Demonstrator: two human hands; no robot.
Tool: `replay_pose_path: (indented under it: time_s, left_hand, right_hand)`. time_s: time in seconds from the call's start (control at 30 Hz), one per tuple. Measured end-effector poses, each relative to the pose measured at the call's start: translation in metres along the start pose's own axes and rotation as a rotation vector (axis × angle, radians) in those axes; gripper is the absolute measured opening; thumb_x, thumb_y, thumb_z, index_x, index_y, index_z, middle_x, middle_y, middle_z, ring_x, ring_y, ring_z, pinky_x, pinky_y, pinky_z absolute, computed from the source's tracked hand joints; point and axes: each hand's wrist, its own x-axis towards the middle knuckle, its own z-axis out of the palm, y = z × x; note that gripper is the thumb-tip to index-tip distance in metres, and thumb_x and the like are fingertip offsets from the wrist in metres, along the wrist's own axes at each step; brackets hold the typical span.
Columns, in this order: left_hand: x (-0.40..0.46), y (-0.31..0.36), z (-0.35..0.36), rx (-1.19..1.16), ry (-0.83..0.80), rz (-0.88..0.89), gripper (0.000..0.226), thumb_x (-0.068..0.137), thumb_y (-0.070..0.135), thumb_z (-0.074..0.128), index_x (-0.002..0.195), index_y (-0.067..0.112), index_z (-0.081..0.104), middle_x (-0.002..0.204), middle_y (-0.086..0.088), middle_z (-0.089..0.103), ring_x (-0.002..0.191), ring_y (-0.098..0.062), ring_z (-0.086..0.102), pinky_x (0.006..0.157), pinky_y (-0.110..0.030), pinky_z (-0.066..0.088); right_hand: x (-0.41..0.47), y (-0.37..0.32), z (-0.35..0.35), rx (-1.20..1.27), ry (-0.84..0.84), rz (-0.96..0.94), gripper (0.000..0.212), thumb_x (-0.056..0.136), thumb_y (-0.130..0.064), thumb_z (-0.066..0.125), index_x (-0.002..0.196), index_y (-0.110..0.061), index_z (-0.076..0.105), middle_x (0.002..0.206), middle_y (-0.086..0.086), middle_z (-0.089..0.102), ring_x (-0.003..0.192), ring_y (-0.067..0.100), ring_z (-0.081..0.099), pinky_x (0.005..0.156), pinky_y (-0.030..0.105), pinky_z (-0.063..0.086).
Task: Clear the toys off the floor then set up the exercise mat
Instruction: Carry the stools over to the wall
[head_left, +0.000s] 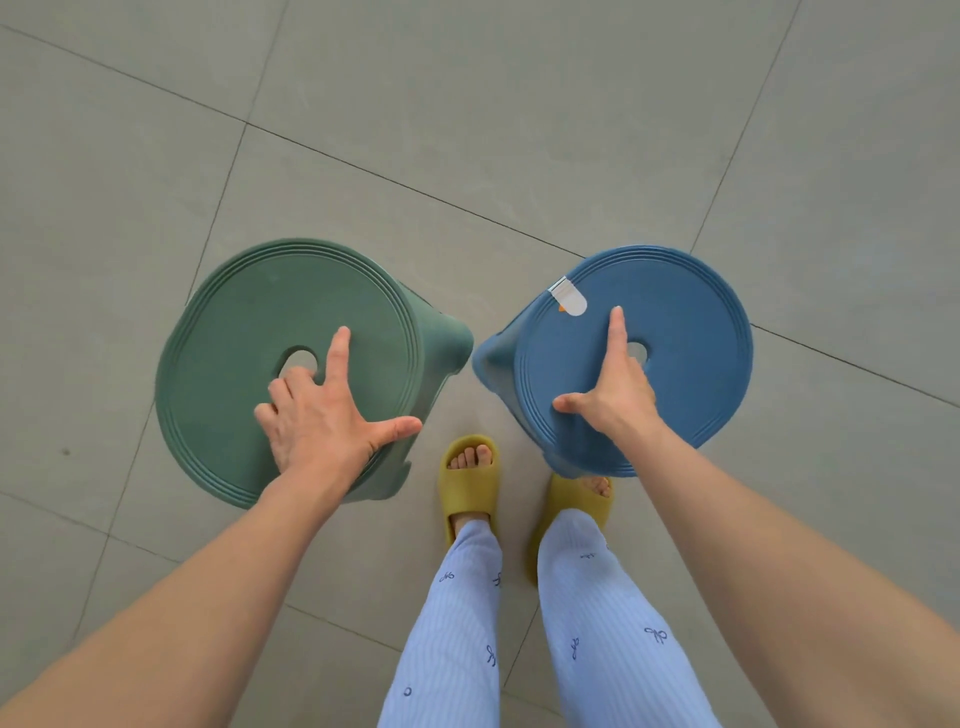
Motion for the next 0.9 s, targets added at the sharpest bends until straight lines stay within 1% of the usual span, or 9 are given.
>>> replay_pose_path:
  time_s: [0.13,0.27,0.47,0.53,0.67,0.7,0.77,0.83,0.9]
  left_hand:
    - [-0.013,0.014,-0.022,0.036,0.005,0.072,0.117,0.053,0.076,0.064,0.147,0.038,0.004,0.125,-0.017,0.043,0.113,-0.031,0.039,0.096,-0.041,0.030]
    - [-0.030,0.034,-0.046,0.056,0.021,0.165,0.116,0.054,0.077,0.063,0.147,0.037,0.005,0.126,-0.017,0.042,0.114,-0.032,0.039,0.097,-0.041,0.030]
    - [-0.079,0.087,-0.101,0.084,0.087,0.408,0.114,0.056,0.074,0.065,0.147,0.036,0.010,0.127,-0.019,0.042,0.116,-0.034,0.038,0.098,-0.043,0.032]
    - [-0.094,0.101,-0.114,0.086,0.105,0.458,0.113,0.055,0.073,0.066,0.147,0.036,0.012,0.128,-0.020,0.041,0.116,-0.035,0.038,0.097,-0.043,0.032]
    - [-0.145,0.147,-0.140,0.127,0.146,0.641,0.113,0.054,0.073,0.067,0.147,0.036,0.014,0.129,-0.021,0.040,0.116,-0.035,0.038,0.097,-0.043,0.032]
    - [-0.155,0.155,-0.145,0.124,0.152,0.669,0.113,0.054,0.073,0.068,0.147,0.036,0.014,0.128,-0.021,0.040,0.116,-0.035,0.038,0.097,-0.044,0.032]
    - [-0.188,0.184,-0.150,0.155,0.183,0.780,0.113,0.054,0.072,0.069,0.146,0.035,0.016,0.127,-0.021,0.041,0.116,-0.036,0.038,0.098,-0.044,0.033]
    - [-0.202,0.197,-0.154,0.156,0.181,0.810,0.113,0.053,0.072,0.070,0.146,0.035,0.016,0.127,-0.020,0.042,0.116,-0.036,0.037,0.098,-0.044,0.033]
    - [-0.232,0.223,-0.152,0.201,0.199,0.898,0.113,0.053,0.072,0.070,0.146,0.036,0.016,0.128,-0.020,0.042,0.118,-0.035,0.036,0.098,-0.043,0.033]
  right_hand:
    - [-0.033,0.014,-0.023,0.039,0.028,0.022,0.123,0.067,-0.030,0.081,0.145,-0.036,-0.015,0.130,0.012,0.046,0.119,0.036,0.048,0.096,0.051,0.041]
    - [-0.068,0.030,-0.054,0.081,0.030,0.048,0.123,0.068,-0.030,0.081,0.144,-0.039,-0.016,0.134,0.010,0.045,0.122,0.035,0.047,0.099,0.052,0.039]
    - [-0.149,0.067,-0.119,0.175,0.083,0.081,0.125,0.066,-0.029,0.081,0.143,-0.042,-0.017,0.129,0.005,0.047,0.116,0.032,0.049,0.097,0.050,0.042]
    - [-0.168,0.077,-0.131,0.180,0.079,0.081,0.124,0.067,-0.029,0.080,0.143,-0.042,-0.017,0.129,0.004,0.045,0.115,0.030,0.050,0.096,0.049,0.042]
    - [-0.225,0.118,-0.165,0.268,0.120,0.117,0.122,0.068,-0.026,0.079,0.144,-0.042,-0.015,0.133,0.004,0.044,0.118,0.030,0.048,0.100,0.047,0.040]
    - [-0.235,0.127,-0.168,0.275,0.123,0.120,0.121,0.068,-0.026,0.079,0.144,-0.042,-0.015,0.132,0.005,0.044,0.119,0.030,0.047,0.101,0.046,0.039]
    - [-0.265,0.157,-0.179,0.316,0.159,0.151,0.121,0.068,-0.027,0.078,0.143,-0.042,-0.015,0.130,0.006,0.046,0.118,0.031,0.047,0.101,0.045,0.039]
    - [-0.276,0.172,-0.180,0.308,0.147,0.158,0.120,0.068,-0.028,0.078,0.143,-0.044,-0.015,0.130,0.007,0.046,0.120,0.032,0.045,0.100,0.043,0.039]
    - [-0.298,0.204,-0.187,0.357,0.179,0.192,0.120,0.068,-0.028,0.078,0.143,-0.044,-0.014,0.131,0.007,0.045,0.121,0.032,0.044,0.099,0.041,0.039]
